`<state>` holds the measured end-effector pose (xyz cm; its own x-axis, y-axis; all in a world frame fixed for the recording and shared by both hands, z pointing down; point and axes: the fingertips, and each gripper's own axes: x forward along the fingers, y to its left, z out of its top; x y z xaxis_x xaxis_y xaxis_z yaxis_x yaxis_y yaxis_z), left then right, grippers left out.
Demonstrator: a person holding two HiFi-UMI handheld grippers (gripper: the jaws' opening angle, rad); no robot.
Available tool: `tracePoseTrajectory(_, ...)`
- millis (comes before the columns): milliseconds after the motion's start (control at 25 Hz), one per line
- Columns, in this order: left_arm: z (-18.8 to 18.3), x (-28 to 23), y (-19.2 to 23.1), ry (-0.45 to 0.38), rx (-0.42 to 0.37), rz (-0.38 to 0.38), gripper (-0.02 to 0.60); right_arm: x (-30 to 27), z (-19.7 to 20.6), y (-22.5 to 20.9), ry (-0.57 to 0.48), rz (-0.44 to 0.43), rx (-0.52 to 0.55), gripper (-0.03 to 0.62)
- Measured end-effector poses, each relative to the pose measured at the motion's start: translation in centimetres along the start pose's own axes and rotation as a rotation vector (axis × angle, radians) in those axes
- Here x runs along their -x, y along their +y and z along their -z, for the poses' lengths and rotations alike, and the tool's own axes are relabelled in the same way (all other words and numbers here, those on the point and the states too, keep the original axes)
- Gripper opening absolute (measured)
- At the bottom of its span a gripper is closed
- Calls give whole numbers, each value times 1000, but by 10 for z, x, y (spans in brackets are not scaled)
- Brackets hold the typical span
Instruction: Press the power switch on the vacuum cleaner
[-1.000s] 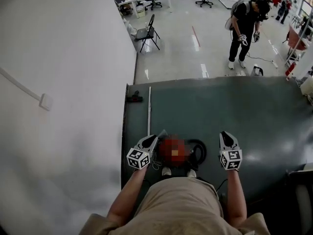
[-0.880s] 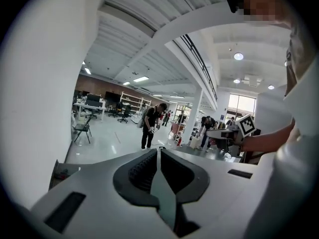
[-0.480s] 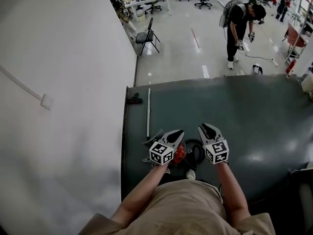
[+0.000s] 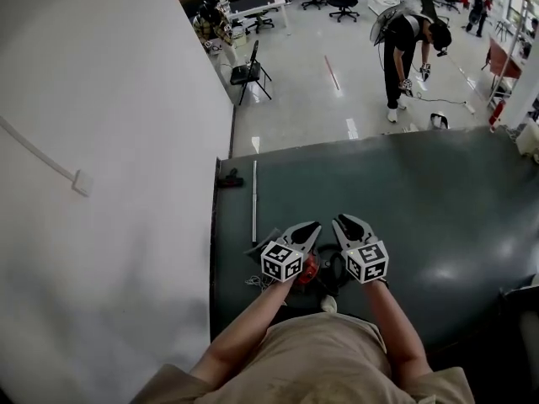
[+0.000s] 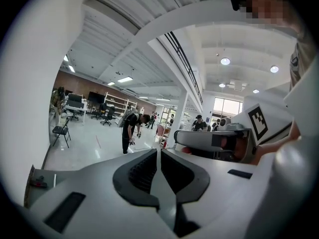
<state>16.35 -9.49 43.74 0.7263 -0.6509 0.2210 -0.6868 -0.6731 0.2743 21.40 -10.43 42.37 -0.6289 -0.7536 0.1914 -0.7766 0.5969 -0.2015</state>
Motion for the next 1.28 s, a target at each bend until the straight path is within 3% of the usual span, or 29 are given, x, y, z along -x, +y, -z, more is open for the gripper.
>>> tracePoseTrajectory(320, 25, -7, -1, 59, 30, 4, 12, 6, 28, 0, 34, 16, -48, 57)
tracePoseTrajectory(960, 57, 20, 21, 84, 47, -61, 12, -12, 73, 10, 111, -19, -48, 57)
tracePoseTrajectory(1160, 60, 26, 25, 84, 48, -77, 12, -15, 77, 13, 130, -36, -23, 55)
tracePoseTrajectory(1280, 57, 25, 21, 67, 36, -74, 12, -11, 74, 11, 114, -26, 24, 16)
